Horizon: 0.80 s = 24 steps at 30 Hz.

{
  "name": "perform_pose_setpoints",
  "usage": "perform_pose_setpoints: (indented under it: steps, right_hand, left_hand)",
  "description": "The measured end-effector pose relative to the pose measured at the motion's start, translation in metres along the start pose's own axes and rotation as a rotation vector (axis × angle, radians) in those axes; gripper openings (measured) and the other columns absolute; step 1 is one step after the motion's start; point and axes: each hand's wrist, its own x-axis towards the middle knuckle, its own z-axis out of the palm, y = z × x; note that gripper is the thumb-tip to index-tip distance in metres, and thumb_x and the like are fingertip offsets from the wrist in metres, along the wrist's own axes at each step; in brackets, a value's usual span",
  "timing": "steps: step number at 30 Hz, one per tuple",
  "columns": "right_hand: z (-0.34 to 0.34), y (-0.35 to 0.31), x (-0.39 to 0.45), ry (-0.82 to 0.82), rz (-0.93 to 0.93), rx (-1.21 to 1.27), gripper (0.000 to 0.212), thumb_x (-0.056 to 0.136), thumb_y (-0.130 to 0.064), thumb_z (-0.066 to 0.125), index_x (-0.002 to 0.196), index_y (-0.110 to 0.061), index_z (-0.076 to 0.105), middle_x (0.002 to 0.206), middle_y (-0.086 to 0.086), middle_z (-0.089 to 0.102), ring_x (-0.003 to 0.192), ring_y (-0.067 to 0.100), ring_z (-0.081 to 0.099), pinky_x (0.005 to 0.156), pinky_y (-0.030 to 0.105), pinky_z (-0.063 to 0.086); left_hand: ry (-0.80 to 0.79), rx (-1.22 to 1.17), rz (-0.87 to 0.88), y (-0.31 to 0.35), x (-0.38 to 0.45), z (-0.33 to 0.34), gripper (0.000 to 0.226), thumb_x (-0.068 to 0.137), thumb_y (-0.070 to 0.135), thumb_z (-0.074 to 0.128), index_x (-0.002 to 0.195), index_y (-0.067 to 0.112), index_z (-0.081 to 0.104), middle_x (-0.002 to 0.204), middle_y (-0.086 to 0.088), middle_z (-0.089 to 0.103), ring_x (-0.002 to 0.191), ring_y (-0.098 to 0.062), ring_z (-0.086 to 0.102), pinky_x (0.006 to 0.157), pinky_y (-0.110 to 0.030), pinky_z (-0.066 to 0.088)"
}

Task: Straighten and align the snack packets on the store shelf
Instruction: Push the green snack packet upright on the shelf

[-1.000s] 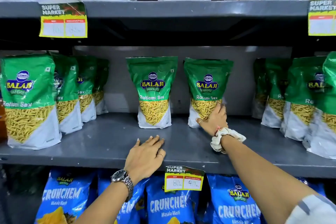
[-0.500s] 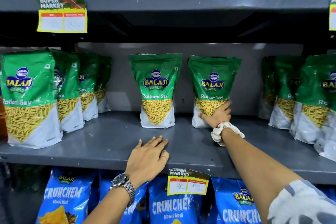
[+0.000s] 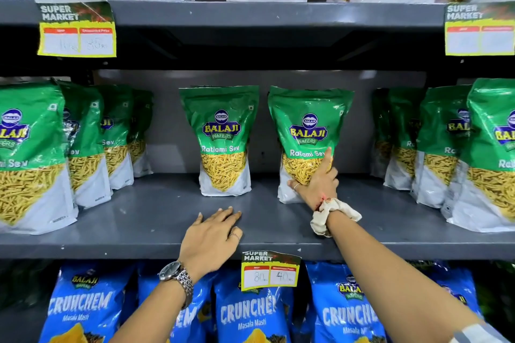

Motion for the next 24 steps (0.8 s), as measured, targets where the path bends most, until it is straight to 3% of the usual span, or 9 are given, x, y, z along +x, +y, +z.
perform_pose_setpoints:
  steps: [4, 12, 24]
  right_hand:
    - [-0.013, 0.002, -0.019, -0.023, -0.038, -0.019, 0.116, 0.071, -0.041, 0.078, 0.149, -0.034, -0.007, 0.137, 0.025, 0.029, 0.120, 0.046, 0.039, 0.092, 0.055, 0.043]
    - [-0.045, 0.001, -0.051, -0.062, -0.064, -0.076, 0.112, 0.070, -0.054, 0.074, 0.148, -0.040, -0.005, 0.134, 0.021, 0.031, 0.120, 0.044, 0.041, 0.089, 0.052, 0.045]
    - [-0.075, 0.005, -0.081, 0.003, -0.069, -0.118, 0.112, 0.060, -0.070, 0.070, 0.148, -0.043, 0.006, 0.131, 0.017, 0.039, 0.120, 0.039, 0.043, 0.081, 0.048, 0.048]
  left_hand:
    - [-0.024, -0.009, -0.004, 0.001, -0.002, -0.002, 0.080, 0.072, 0.052, -0.001, 0.144, 0.032, 0.028, 0.156, 0.012, 0.023, 0.143, -0.007, 0.019, 0.119, -0.039, 0.011]
    - [-0.048, -0.035, -0.021, 0.001, -0.002, -0.006, 0.050, 0.096, 0.037, 0.022, 0.145, 0.030, 0.028, 0.157, 0.010, 0.022, 0.144, -0.008, 0.019, 0.119, -0.040, 0.009]
    - [-0.066, -0.037, -0.028, 0.004, -0.005, -0.008, 0.048, 0.097, 0.036, 0.024, 0.145, 0.031, 0.027, 0.157, 0.010, 0.021, 0.144, -0.009, 0.018, 0.119, -0.041, 0.009]
